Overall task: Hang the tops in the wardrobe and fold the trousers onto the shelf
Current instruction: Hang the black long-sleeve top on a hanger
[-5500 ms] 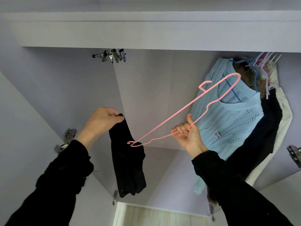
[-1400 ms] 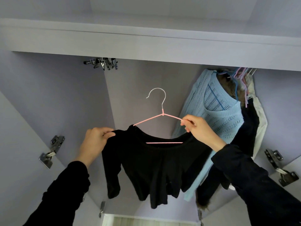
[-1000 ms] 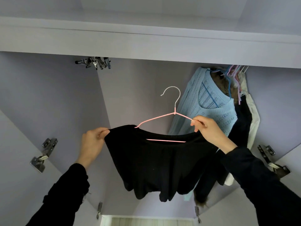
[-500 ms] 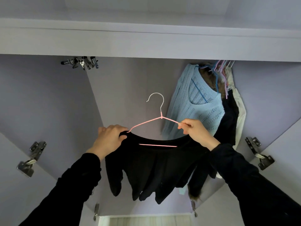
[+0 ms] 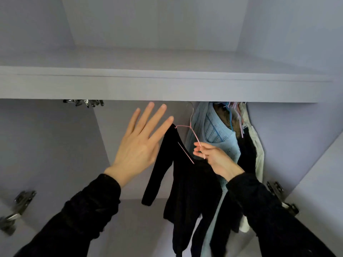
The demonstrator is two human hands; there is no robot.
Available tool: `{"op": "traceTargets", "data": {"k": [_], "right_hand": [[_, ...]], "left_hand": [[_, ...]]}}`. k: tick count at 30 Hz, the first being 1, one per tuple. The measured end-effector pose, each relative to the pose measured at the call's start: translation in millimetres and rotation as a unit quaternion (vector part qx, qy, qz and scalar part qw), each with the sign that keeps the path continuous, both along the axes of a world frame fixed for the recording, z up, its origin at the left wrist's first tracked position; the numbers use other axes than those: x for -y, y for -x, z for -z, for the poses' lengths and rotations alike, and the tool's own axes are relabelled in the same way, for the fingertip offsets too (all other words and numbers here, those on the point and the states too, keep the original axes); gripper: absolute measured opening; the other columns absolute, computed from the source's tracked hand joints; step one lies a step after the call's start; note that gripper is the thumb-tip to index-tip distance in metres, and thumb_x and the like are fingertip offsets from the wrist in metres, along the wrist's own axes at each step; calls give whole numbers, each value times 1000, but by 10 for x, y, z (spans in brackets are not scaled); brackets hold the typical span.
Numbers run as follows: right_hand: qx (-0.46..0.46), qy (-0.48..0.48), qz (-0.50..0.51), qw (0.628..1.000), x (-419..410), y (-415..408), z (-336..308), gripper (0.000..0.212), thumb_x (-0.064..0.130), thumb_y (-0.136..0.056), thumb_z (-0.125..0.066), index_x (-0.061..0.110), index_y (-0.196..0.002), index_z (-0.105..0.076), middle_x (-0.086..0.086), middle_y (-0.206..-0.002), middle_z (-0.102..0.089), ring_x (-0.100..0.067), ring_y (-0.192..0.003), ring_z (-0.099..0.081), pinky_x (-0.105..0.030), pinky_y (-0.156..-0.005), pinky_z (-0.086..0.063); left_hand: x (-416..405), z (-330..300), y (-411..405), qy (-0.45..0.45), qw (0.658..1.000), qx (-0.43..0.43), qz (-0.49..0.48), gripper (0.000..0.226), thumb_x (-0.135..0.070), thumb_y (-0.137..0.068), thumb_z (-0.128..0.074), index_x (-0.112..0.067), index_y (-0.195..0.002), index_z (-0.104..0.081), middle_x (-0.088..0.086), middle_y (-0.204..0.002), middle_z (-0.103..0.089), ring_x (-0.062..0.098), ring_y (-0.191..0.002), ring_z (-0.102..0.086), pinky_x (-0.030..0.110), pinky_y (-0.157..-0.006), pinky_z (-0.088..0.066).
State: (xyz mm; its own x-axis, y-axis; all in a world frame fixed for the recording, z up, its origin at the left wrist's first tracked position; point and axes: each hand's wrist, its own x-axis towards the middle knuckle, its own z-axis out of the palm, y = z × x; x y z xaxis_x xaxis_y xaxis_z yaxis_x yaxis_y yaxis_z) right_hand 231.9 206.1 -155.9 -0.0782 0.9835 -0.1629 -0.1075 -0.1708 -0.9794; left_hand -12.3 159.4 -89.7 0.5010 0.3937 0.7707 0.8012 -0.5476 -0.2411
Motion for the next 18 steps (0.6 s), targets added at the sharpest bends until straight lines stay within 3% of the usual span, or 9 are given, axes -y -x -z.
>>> {"op": "traceTargets", "data": {"k": [5,9,12,18], "right_hand": [[-16,-66,25,997,-185,-165,-227,32,5,-100,-35,3,-127,-51,-2,-91,-59,-23,-108,-56,-28,-100,-39],[-2,-77,50,996,-330,-256,-296,31,11,-101,-36,8,-127,-53,-2,-95,-59,-21,-112,-55,-21,-87,-42],[11,-79,62,995,-400,-317,-260,25,12,-100,-40,13,-118,-57,-1,-95,-61,-19,-113,-54,-23,-99,-37],[-40,-79,71,994,-319,-379,-240,24,15,-100,-39,12,-92,-61,10,-108,-59,-12,-107,-57,-14,-79,-41]], "left_hand": [[-218,-295,-200,-42,994,6,-97,93,8,-71,-61,-18,-148,-17,13,-154,-10,41,-141,-3,57,-111,3],[-302,-288,-219,-58,991,-13,-119,102,8,-65,-65,-19,-149,-13,13,-154,-8,40,-141,1,57,-110,11],[-322,-284,-204,-63,990,-18,-121,104,7,-66,-66,-20,-149,-8,11,-155,-4,37,-143,9,56,-110,12],[-378,-270,-207,-72,990,-13,-123,108,5,-66,-67,-22,-150,-4,6,-157,15,32,-142,18,56,-110,14]]}}
